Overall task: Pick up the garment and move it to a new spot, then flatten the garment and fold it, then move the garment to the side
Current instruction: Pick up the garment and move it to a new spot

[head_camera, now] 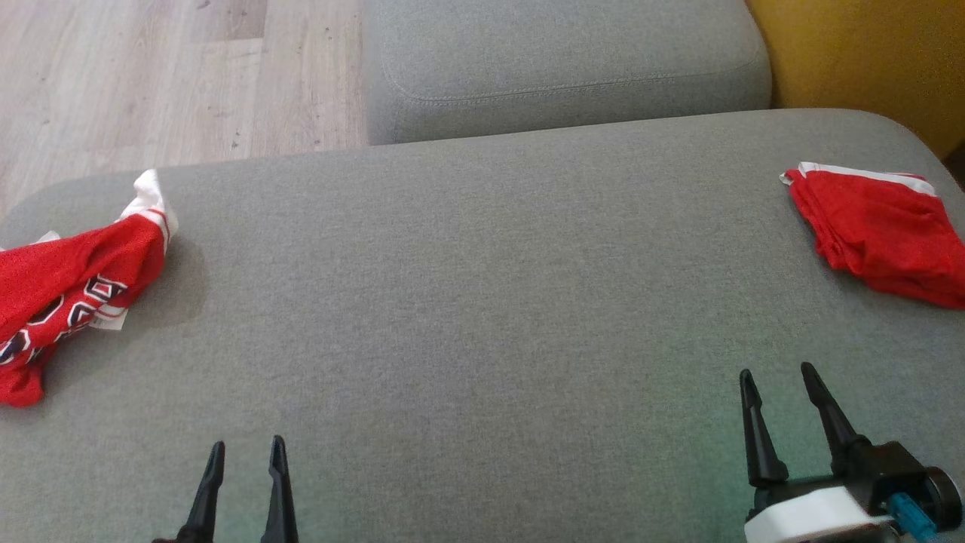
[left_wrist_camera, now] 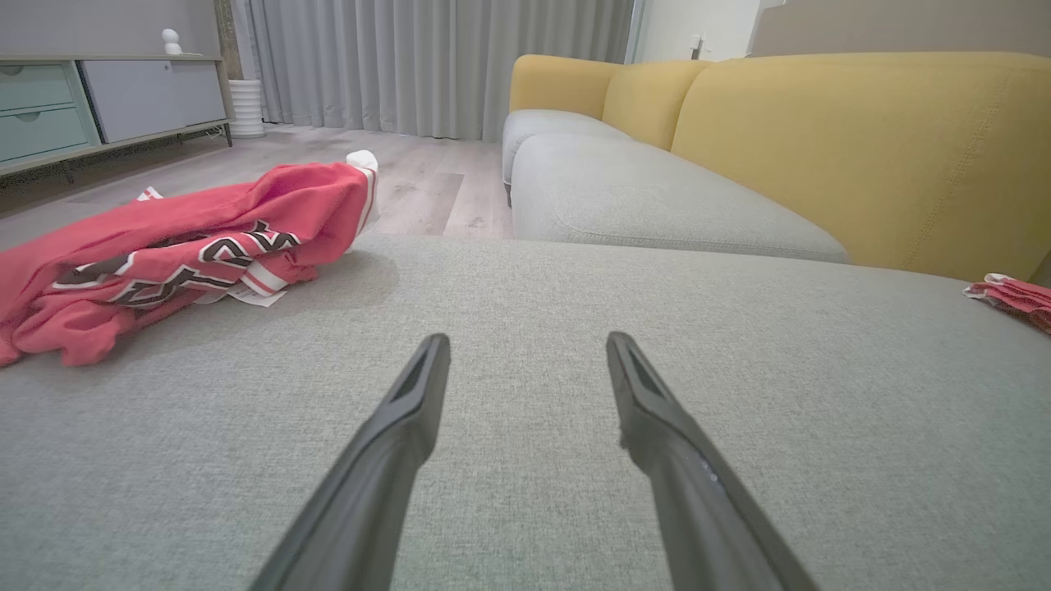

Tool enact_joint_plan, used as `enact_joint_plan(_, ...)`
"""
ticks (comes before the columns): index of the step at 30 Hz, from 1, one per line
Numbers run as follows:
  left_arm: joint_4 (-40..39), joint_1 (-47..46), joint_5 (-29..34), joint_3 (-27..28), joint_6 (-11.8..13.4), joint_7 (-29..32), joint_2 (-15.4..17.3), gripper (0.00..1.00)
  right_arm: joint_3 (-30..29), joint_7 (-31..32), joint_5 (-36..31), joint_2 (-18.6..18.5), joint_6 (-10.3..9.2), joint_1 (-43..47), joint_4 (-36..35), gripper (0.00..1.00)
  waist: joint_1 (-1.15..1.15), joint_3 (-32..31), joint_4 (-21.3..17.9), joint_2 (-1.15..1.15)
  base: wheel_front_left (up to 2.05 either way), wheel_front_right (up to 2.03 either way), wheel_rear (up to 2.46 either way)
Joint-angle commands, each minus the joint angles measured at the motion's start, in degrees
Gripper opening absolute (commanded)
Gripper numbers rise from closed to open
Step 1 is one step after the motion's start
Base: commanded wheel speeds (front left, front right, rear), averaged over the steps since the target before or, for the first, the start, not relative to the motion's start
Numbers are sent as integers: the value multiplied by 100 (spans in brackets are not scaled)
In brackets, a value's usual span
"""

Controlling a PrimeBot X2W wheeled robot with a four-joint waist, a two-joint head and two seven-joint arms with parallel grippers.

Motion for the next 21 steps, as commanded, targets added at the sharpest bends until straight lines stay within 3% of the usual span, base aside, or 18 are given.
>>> enact_joint_plan(1,-148,-175,34,145,-4,-55,-10,100,140,-79,43,-38,39,-141,-213,100,0,4,9,0,0,0,0)
enact_joint_plan(8,-142,-247,34,104,-16,-55,-10,100,87,-79,80,-38,39,-48,-261,100,0,-39,416,0,0,0,0)
enact_joint_plan(14,-139,-186,72,128,-6,-55,-10,100,240,-80,199,-38,39,51,-271,100,0,-165,1347,0,0,0,0)
enact_joint_plan(15,-139,-186,72,128,-6,-55,-10,100,240,-80,199,-38,39,51,-271,100,0,-165,1347,0,0,0,0)
enact_joint_plan(21,-145,-15,104,291,-34,-55,-10,100,490,-80,251,-38,39,25,-255,100,0,-266,2401,0,0,0,0)
